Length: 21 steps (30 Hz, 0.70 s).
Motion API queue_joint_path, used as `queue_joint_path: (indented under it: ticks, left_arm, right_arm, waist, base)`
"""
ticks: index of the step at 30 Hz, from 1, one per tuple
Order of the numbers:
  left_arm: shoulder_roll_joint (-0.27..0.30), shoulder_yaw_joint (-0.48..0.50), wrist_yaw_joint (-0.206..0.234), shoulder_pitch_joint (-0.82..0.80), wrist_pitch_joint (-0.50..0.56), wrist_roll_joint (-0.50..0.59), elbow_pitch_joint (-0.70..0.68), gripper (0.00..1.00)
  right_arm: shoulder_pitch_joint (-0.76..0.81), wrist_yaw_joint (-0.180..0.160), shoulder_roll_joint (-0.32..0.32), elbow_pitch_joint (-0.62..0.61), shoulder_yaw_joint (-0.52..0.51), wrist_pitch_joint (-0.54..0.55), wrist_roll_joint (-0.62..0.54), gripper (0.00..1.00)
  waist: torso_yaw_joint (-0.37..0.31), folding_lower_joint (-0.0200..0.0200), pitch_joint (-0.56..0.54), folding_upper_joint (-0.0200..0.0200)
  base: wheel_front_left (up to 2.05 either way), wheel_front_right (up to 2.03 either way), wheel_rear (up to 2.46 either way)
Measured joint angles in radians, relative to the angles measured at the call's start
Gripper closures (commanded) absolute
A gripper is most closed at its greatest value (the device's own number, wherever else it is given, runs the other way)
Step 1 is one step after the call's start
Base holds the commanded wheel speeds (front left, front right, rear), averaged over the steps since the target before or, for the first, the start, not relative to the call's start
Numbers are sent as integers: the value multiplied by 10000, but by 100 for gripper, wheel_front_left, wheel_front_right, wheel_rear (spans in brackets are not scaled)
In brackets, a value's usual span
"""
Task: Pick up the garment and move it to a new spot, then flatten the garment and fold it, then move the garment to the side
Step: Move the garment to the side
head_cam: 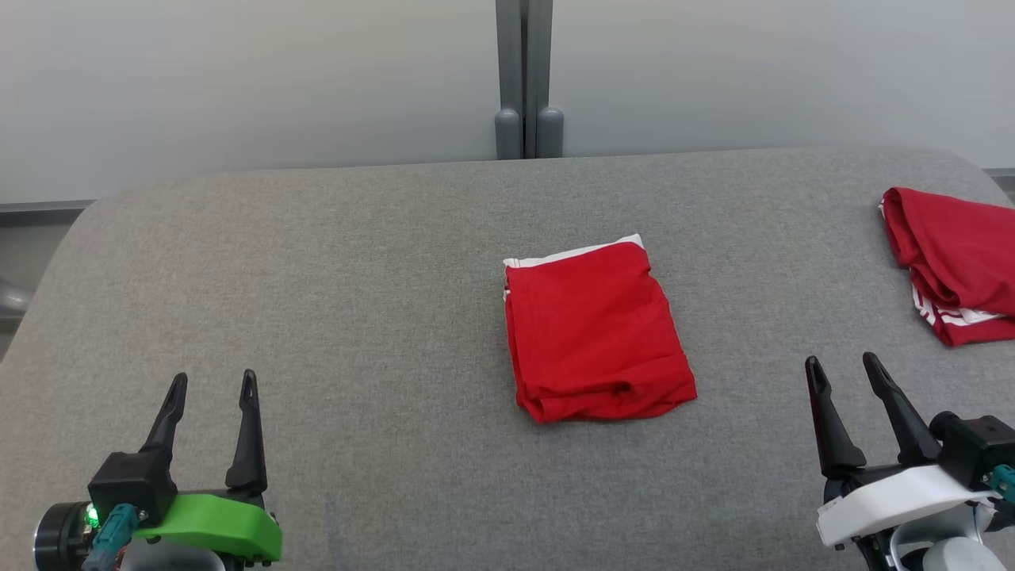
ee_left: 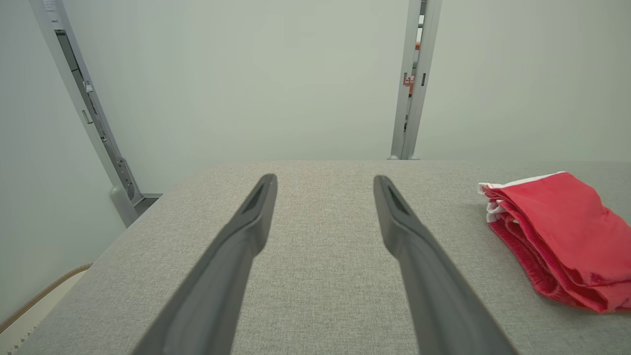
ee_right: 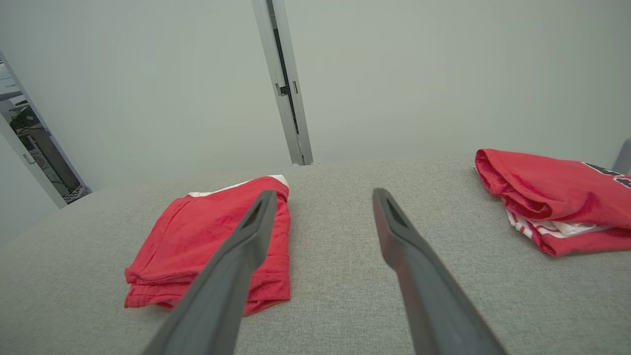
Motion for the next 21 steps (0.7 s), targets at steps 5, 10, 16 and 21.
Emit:
queue_joint_path:
  ticks: [5, 10, 16, 21]
  left_arm:
    - [23, -21, 38, 22, 0, -23, -35, 0]
    - [36, -44, 102, 77, -6, -35, -44, 0]
    - [36, -117, 140, 86, -59, -63, 4, 0]
    - [8, -213, 219, 61, -142, -79, 63, 0]
  right_arm:
    - [45, 0, 0, 12, 2, 2, -6, 0]
    - [48, 0, 2, 33, 19, 2, -6, 0]
    - [-100, 0, -35, 107, 157, 61, -82, 0]
    - [-803, 0, -184, 222, 437, 153, -278, 0]
  waist:
    - [-5, 0, 19, 0]
    - [-17, 0, 42, 0]
    - [-4, 0, 105, 0]
    - [42, 0, 256, 0]
  base:
    - [0, 0, 0]
    - [0, 0, 0]
    - [0, 0, 0]
    - [0, 0, 0]
